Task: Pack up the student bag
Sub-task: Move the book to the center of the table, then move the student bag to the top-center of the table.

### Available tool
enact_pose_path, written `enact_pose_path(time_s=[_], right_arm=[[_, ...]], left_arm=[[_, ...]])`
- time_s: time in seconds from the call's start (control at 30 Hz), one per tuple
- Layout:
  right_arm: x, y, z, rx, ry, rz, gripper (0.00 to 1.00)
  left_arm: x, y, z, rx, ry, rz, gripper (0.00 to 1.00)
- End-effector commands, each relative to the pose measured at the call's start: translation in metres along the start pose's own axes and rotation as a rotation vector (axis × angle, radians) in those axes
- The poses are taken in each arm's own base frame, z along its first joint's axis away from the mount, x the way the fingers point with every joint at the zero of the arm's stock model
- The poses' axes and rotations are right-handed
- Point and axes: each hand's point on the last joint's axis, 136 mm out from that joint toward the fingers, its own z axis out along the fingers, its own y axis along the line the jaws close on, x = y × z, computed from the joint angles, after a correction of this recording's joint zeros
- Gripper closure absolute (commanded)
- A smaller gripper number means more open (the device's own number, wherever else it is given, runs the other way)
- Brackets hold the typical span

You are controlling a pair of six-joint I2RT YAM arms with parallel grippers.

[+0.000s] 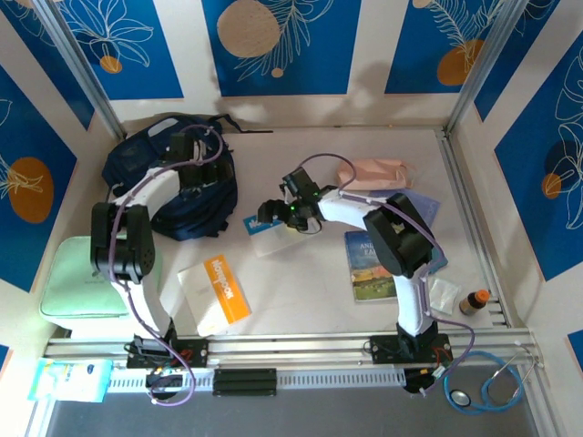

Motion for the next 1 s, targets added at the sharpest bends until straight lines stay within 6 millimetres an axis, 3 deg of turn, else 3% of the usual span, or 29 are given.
enact_pose_path(time_s=[0.0, 0.13, 0.23, 0.3, 0.4, 0.5, 0.63, 0.83, 0.97], right_arm=[[0.049, -0.045, -0.006, 0.138, 0.101, 0.052, 0.07], [0.091, -0.067, -0.032, 0.193, 0.112, 0.054, 0.07], [0.119, -0.073, -0.048, 0.192, 0.123, 0.05, 0.06], [0.125, -0.071, -0.056, 0.174, 0.116, 0.053, 0.06], [0.109, -0.052, -0.071, 0.113, 0.047, 0.039, 0.06], [0.079, -0.029, -0.088, 0.041, -0.052, 0.029, 0.05], [0.043, -0.015, -0.105, -0.011, -0.149, 0.033, 0.04], [0.009, -0.027, -0.116, -0.041, -0.213, 0.113, 0.05], [-0.004, -0.046, -0.119, -0.045, -0.232, 0.177, 0.05]], left_arm=[[-0.01, 0.019, 0.009, -0.131, 0.003, 0.015, 0.02], [-0.027, 0.02, 0.018, -0.15, -0.024, 0.009, 0.02], [-0.039, 0.021, 0.023, -0.173, -0.042, 0.009, 0.01], [-0.046, 0.022, 0.029, -0.18, -0.05, 0.011, 0.02], [-0.042, 0.012, 0.046, -0.126, -0.01, 0.014, 0.07], [-0.021, -0.006, 0.065, -0.038, 0.067, 0.034, 0.16], [0.027, -0.037, 0.081, 0.048, 0.19, 0.113, 0.22], [0.115, -0.087, 0.083, 0.142, 0.362, 0.285, 0.24], [0.15, -0.118, 0.073, 0.206, 0.398, 0.377, 0.24]])
